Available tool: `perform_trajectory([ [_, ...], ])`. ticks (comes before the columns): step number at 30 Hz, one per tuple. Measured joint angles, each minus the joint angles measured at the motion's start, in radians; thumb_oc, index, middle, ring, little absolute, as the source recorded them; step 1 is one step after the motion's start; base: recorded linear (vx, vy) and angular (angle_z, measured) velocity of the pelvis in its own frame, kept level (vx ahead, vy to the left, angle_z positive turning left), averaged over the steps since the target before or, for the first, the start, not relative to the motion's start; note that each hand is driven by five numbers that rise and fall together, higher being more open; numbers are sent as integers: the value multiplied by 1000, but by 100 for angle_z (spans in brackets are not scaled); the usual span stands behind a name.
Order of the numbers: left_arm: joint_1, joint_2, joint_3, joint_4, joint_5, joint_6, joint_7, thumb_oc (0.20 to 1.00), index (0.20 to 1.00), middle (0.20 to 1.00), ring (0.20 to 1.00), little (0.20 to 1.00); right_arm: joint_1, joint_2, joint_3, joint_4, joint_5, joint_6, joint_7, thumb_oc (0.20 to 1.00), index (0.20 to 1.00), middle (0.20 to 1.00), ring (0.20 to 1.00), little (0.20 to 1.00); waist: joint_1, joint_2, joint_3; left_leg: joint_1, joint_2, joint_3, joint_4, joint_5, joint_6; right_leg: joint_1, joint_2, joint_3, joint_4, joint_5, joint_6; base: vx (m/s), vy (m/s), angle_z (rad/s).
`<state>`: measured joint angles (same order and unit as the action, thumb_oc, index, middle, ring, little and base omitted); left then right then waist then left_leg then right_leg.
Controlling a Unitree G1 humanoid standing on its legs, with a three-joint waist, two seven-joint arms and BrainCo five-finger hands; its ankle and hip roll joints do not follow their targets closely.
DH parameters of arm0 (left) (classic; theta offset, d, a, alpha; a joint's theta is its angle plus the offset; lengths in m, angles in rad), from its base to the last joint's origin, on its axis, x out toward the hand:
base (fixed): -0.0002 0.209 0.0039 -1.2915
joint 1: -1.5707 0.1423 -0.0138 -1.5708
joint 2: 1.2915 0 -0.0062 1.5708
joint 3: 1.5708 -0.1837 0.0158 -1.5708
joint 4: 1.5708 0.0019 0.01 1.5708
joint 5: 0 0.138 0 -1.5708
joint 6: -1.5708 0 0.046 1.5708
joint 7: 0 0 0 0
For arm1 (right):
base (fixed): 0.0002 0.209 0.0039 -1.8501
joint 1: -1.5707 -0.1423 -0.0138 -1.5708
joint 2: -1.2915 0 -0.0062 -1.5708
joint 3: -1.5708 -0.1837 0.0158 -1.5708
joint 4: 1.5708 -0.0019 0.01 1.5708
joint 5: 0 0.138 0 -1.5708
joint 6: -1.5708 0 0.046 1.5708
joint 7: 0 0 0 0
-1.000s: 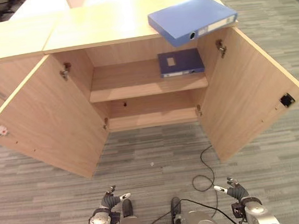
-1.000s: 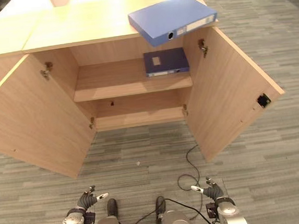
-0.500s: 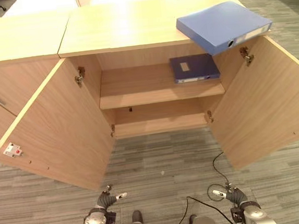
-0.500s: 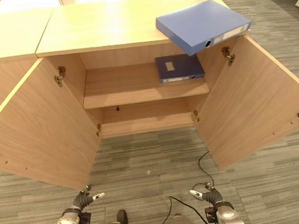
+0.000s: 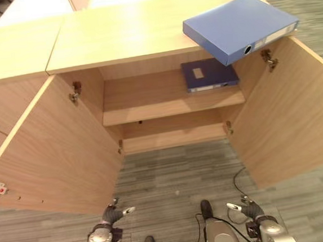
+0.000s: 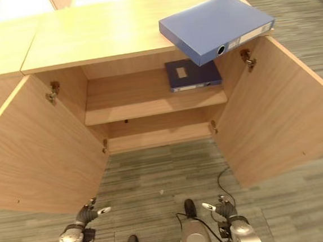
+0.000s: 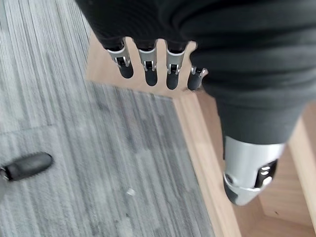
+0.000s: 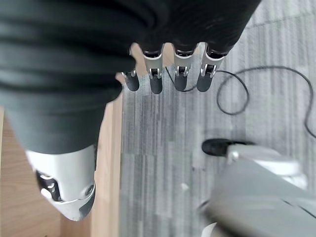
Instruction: Put the empty folder in the office cabinet
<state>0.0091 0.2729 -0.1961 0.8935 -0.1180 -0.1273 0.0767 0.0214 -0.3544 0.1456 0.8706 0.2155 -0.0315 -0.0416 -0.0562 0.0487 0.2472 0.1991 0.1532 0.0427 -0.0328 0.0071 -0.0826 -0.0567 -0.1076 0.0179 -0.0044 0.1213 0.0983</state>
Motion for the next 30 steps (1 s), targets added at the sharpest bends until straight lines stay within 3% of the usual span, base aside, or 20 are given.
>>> perform_trajectory([
  [3, 8, -16, 1, 1, 8, -4, 0, 1000, 1000, 1000, 1000, 1000, -1, -39, 0, -6, 0, -1, 2, 1000, 1000, 1000, 1000, 1000, -3, 32, -20, -16, 29, -41, 40, 41, -41, 47, 21, -42, -41, -11, -17, 71, -212, 24],
  [7, 13, -23, 1, 4, 6, -4, 0, 1000, 1000, 1000, 1000, 1000, -3, -46, 5, -9, 0, -2, 9, 1000, 1000, 1000, 1000, 1000, 1, 30, -22, -44, 50, -65, 89, 92, -78, 65, 47, -76, -32, -36, -51, 28, -252, 21],
  [10, 4, -18, 0, 12, 6, -2, -1, 1000, 1000, 1000, 1000, 1000, 6, -39, 14, -13, 0, -2, 21, 1000, 1000, 1000, 1000, 1000, 11, 1, -22, -93, 52, -101, 187, 113, -109, 63, 45, -82, -13, -61, -85, -12, -256, 16],
  [11, -7, -21, -1, 31, -7, -2, 0, 1000, 1000, 1000, 1000, 1000, 0, -40, 6, -13, 0, -3, 21, 1000, 1000, 1000, 1000, 1000, 12, -20, -7, -171, 43, -143, 335, 150, -144, 55, 57, -93, 33, -88, -116, 7, -200, 3],
  [14, 7, -20, -2, 45, -15, -1, -1, 1000, 1000, 1000, 1000, 1000, 4, -39, 9, -11, 0, -4, 20, 1000, 1000, 1000, 1000, 1000, 13, -50, -4, -204, 45, -143, 408, 217, -136, 59, 60, -81, 68, -112, -144, 31, -128, -11],
  [16, 2, -20, -2, 40, -15, 0, -3, 1000, 1000, 1000, 1000, 1000, 14, -44, 5, 1, 0, 0, 19, 1000, 1000, 1000, 1000, 1000, 10, -62, 8, -229, 63, -90, 415, 249, -140, 60, 62, -86, 78, -125, -158, 131, -42, 10],
  [17, -1, -20, -3, 39, -15, 0, -6, 1000, 1000, 1000, 1000, 1000, 19, -45, 5, 4, -1, 2, 19, 1000, 1000, 1000, 1000, 1000, 12, -66, 10, -221, 61, -73, 380, 194, -129, 61, 63, -86, 77, -127, -163, 134, -8, 5],
  [19, -3, -20, -5, 40, -15, 0, -8, 1000, 1000, 1000, 1000, 1000, 28, -52, 5, 3, -1, 1, 20, 1000, 1000, 1000, 1000, 1000, 11, -61, 10, -203, 49, -61, 276, 149, -121, 59, 72, -88, 79, -130, -175, 99, 26, 4],
  [22, -11, -19, -8, 46, -15, 0, -8, 1000, 1000, 1000, 1000, 1000, 22, -54, 4, 3, 0, 1, 20, 1000, 1000, 1000, 1000, 1000, 19, -48, 13, -214, 26, -43, 113, 141, -110, 70, 76, -96, 83, -146, -183, 134, 59, 6],
  [25, -10, -19, -13, 46, -15, 0, -8, 1000, 1000, 1000, 1000, 1000, 24, -53, 5, 4, 0, 0, 20, 1000, 1000, 1000, 1000, 1000, 47, -45, 16, -231, 46, -60, 53, 144, -106, 82, 85, -90, 102, -169, -179, 171, 100, -5],
  [28, -11, -20, -13, 47, -15, 3, -7, 1000, 1000, 1000, 1000, 1000, 11, -53, 3, 4, -1, -1, 17, 1000, 1000, 1000, 1000, 1000, 65, -33, 31, -266, 63, -101, -1, 143, -112, 115, 87, -81, 106, -199, -159, 202, 143, -7],
  [30, -10, -20, -12, 49, -15, 4, -6, 1000, 1000, 1000, 1000, 1000, 13, -49, 3, 7, -1, 0, 17, 1000, 1000, 1000, 1000, 1000, 69, -29, 33, -292, 66, -82, -4, 143, -112, 140, 72, -74, 102, -218, -137, 238, 223, -7],
])
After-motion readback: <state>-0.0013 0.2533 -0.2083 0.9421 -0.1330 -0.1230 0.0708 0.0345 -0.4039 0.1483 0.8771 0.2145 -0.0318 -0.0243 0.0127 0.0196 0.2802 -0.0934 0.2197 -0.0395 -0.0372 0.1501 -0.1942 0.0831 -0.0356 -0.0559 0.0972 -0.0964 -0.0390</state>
